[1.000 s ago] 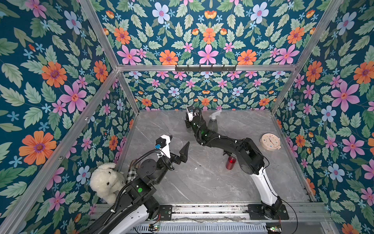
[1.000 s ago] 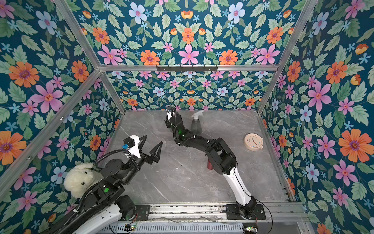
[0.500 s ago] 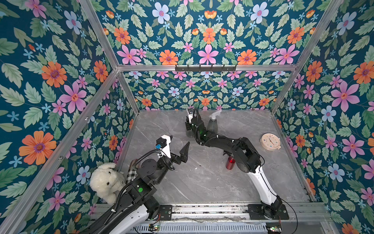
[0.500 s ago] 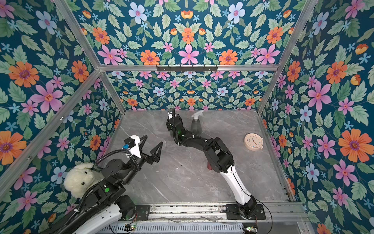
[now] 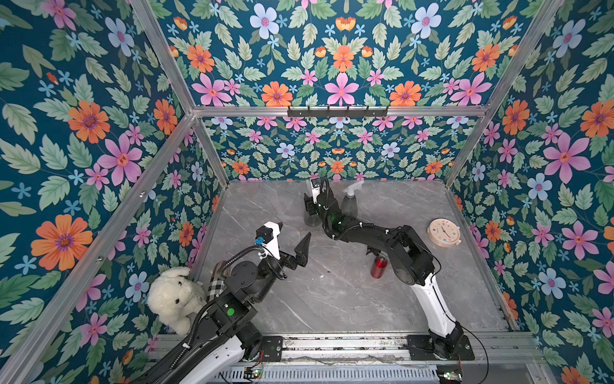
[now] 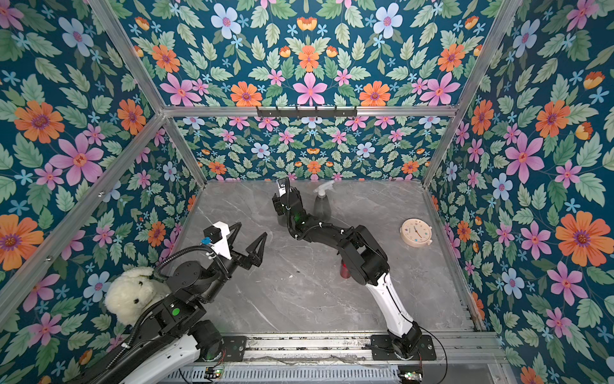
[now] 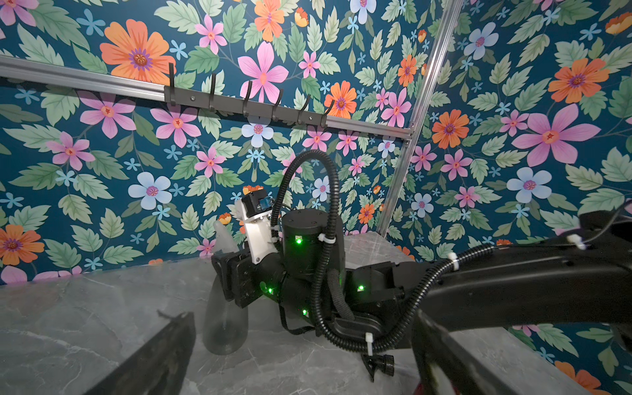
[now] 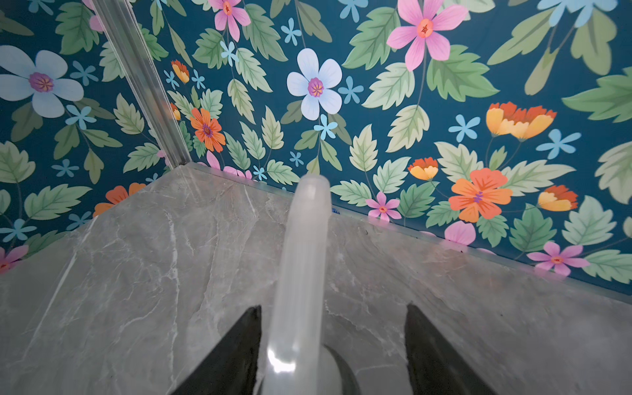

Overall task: Attach spray nozzles to spray bottles
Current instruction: Place the spray bottle at the center of the board, then pick up the spray bottle from the center of the board.

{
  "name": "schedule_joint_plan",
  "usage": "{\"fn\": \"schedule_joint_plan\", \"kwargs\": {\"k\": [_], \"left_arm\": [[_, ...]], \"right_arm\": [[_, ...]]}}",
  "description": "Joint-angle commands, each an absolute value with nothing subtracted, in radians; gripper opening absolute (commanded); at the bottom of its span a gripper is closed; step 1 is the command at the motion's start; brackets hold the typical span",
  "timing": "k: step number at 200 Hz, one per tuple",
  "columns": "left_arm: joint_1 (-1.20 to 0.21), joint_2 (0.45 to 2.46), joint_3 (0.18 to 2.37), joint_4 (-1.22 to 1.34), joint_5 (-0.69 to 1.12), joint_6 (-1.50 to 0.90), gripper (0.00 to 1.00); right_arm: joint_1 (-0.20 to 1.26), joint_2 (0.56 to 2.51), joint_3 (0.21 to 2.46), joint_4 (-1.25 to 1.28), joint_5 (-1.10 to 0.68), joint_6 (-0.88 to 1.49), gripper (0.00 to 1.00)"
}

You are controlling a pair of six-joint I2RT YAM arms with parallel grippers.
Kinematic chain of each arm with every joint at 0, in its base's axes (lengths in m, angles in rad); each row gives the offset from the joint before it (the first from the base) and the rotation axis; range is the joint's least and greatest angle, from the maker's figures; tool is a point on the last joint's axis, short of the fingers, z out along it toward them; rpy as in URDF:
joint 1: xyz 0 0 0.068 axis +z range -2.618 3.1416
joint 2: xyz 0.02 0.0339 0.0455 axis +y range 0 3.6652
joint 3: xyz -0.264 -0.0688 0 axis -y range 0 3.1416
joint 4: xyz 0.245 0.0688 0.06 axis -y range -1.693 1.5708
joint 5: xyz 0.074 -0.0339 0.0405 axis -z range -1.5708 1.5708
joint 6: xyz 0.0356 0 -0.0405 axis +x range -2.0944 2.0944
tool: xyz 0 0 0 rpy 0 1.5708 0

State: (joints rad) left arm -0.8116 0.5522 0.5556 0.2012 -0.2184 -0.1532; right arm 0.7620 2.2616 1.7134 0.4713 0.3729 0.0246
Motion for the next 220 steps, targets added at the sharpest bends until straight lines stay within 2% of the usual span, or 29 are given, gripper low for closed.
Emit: {"fn": "schedule_joint_plan", "kwargs": {"k": [1, 22, 48, 83, 109, 133, 169, 194, 220], "left_arm": [[-0.811, 0.555, 0.554, 0.232, -0.236, -0.155, 1.0], [-0.811, 0.557, 0.55, 0.244, -0.244, -0.156, 1.0], [-0.81, 0.557, 0.544, 0.255, -0.248, -0.162, 1.0], [-0.811, 0.59, 0.497, 0.311, -0.262, -0.222, 1.0], [-0.812, 0.648, 0.47, 0.353, -0.223, -0.25, 0.99], [-0.812, 0.702, 0.438, 0.398, -0.213, -0.27, 0.99], [-0.811, 0.806, 0.416, 0.465, -0.166, -0.263, 0.99], [-0.811, 0.853, 0.421, 0.466, -0.147, -0.262, 0.99], [-0.811, 0.853, 0.416, 0.468, -0.13, -0.256, 0.97]], "right_arm": [[0.774, 2.2, 1.657, 0.526, 0.359, 0.044, 0.7], [0.793, 2.109, 1.563, 0.534, 0.357, 0.055, 0.72], [0.825, 1.907, 1.387, 0.482, 0.343, 0.109, 0.72], [0.828, 1.566, 1.177, 0.155, 0.281, 0.297, 0.72], [0.834, 1.316, 1.042, -0.112, 0.334, 0.428, 0.73], [0.837, 1.153, 1.007, -0.415, 0.396, 0.532, 0.74], [0.836, 1.106, 1.013, -0.733, 0.417, 0.66, 0.76], [0.799, 1.15, 0.995, -0.758, 0.314, 0.683, 0.78], [0.784, 1.192, 0.937, -0.715, 0.316, 0.697, 0.78]]}}
